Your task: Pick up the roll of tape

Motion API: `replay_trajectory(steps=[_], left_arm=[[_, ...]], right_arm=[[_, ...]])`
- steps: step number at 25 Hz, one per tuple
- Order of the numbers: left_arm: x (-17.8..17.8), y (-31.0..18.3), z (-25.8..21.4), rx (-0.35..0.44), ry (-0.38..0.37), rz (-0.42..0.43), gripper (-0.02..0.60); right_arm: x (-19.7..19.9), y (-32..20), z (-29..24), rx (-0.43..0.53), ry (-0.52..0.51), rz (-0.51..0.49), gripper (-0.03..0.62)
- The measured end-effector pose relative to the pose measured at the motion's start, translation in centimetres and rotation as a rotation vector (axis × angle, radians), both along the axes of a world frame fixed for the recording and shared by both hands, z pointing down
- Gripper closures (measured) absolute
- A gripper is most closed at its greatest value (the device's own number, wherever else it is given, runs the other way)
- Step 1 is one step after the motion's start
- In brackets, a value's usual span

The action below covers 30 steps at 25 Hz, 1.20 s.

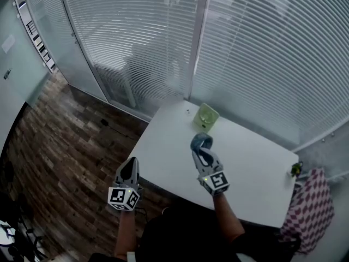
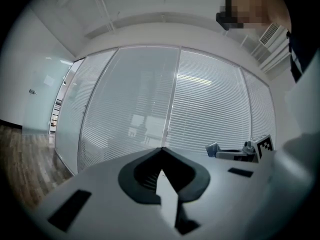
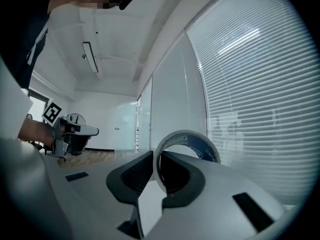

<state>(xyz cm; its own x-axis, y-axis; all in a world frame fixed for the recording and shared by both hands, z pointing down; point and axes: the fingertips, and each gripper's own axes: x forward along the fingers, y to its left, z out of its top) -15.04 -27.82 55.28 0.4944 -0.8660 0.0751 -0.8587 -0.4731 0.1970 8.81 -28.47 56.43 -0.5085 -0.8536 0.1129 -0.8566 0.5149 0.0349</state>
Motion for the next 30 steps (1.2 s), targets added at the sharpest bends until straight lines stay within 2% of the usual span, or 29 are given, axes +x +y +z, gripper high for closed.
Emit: replay_trajectory(steps=[16, 30], left_arm=[[1.0, -0.1, 0.2, -0.003, 0.004, 0.025, 0.575], [2.1, -0.2, 0.4, -0.001, 0.005, 0.047, 0.575]], right_arm=[[1.3, 1.0, -0.5, -0.002, -0.035, 0.039, 0.546], [1.7, 1.6, -0.1, 0.014, -0.016, 0.038, 0.546]])
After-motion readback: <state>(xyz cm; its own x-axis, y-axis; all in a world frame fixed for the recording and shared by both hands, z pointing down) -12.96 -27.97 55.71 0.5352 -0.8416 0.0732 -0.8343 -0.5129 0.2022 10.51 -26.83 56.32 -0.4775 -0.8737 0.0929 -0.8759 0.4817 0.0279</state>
